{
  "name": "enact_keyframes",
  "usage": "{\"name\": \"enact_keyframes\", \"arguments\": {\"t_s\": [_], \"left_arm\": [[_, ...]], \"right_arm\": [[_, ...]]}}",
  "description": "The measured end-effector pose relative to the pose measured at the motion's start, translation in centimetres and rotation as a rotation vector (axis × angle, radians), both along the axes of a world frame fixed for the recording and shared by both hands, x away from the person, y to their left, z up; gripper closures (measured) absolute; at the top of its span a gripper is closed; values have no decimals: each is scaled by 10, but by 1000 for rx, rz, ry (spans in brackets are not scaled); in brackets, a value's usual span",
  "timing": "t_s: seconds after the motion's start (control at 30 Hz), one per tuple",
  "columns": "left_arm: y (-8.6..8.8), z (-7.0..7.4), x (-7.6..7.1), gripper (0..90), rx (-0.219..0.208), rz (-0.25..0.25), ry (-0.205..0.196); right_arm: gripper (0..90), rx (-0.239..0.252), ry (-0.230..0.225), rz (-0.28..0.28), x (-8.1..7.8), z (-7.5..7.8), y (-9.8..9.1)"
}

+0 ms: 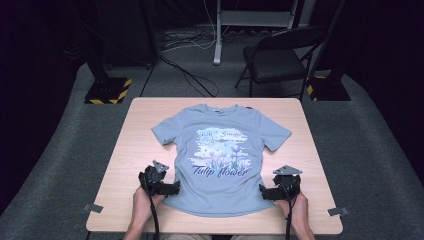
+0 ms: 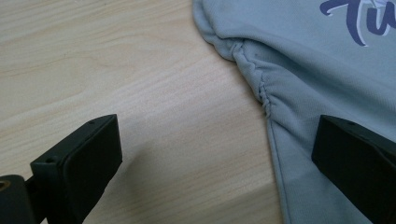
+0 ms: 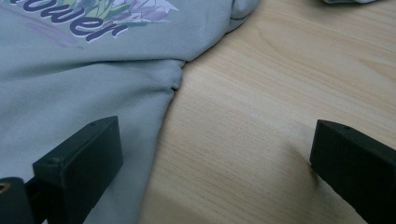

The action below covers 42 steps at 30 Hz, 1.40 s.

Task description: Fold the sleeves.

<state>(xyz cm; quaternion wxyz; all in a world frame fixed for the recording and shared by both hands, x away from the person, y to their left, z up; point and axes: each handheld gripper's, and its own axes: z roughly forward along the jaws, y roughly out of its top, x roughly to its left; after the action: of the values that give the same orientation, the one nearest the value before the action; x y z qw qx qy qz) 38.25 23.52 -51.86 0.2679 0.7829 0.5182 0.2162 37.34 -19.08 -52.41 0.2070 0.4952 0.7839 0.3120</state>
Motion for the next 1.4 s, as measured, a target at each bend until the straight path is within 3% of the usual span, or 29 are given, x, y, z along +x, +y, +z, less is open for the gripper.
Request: {"name": "enact_keyframes", "arguments": {"t_s": [0.37,1.4], "left_arm": [[3,1,-8,16,13,1,7],[7,0,-23,25,-3,-8,14]], "right_arm": [[14,10,4,16,-5,-1,1],[14,16,2,42,-21,-2,1]]}}
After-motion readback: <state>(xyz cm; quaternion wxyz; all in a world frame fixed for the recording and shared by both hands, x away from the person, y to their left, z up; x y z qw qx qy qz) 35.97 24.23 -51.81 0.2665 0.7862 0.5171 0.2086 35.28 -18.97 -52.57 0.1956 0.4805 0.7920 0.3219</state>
